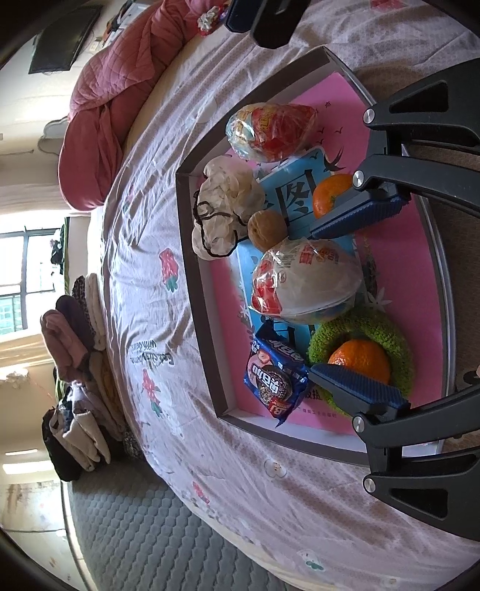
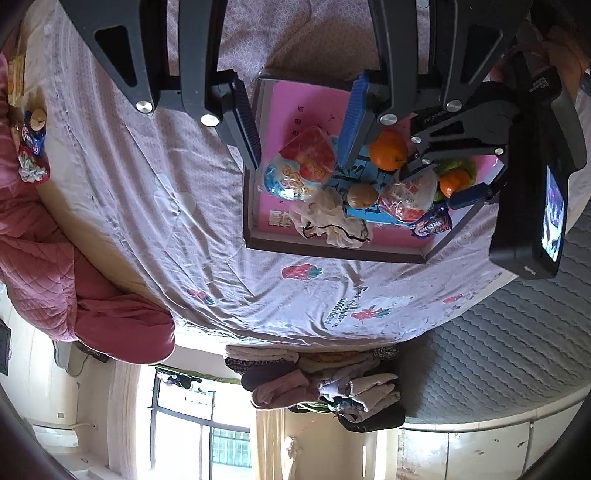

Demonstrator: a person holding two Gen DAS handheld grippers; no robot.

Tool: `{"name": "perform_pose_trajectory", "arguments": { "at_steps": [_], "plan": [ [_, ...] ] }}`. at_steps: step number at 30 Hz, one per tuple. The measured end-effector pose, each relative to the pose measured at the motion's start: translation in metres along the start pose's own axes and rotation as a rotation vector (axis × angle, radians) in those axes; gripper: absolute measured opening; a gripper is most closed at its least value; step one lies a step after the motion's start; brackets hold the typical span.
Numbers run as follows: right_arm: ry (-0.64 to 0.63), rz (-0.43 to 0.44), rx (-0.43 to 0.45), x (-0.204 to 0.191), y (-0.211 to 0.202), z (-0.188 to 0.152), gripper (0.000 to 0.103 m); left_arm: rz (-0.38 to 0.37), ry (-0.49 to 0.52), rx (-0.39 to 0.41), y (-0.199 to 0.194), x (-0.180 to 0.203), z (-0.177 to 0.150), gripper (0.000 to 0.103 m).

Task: Organize objects
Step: 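Withdraw both open grippers back from the tray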

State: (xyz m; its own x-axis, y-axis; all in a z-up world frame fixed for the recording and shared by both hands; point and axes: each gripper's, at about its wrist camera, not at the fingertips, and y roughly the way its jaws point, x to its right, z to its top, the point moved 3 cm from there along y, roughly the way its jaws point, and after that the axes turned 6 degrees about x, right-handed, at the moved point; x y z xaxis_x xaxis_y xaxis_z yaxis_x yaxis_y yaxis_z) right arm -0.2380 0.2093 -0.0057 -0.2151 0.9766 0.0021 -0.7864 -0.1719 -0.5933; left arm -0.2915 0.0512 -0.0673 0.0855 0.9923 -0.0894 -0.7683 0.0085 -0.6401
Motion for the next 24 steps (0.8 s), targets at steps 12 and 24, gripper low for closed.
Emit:
{"name": "perform_pose_trajectory", "arguments": {
  "at_steps": [12, 24],
  "plan": [
    [0.033, 0.025, 0.010, 0.005, -0.002, 0.004, 0.049, 0.008, -0.033, -0.012, -0.011, -0.004, -0.006, 0.074],
    [0.023, 0.037, 0.018, 0.000, -0.004, 0.004, 0.050, 0.025, -0.058, 0.019, -0.037, -0.005, 0.002, 0.074]
  ]
}}
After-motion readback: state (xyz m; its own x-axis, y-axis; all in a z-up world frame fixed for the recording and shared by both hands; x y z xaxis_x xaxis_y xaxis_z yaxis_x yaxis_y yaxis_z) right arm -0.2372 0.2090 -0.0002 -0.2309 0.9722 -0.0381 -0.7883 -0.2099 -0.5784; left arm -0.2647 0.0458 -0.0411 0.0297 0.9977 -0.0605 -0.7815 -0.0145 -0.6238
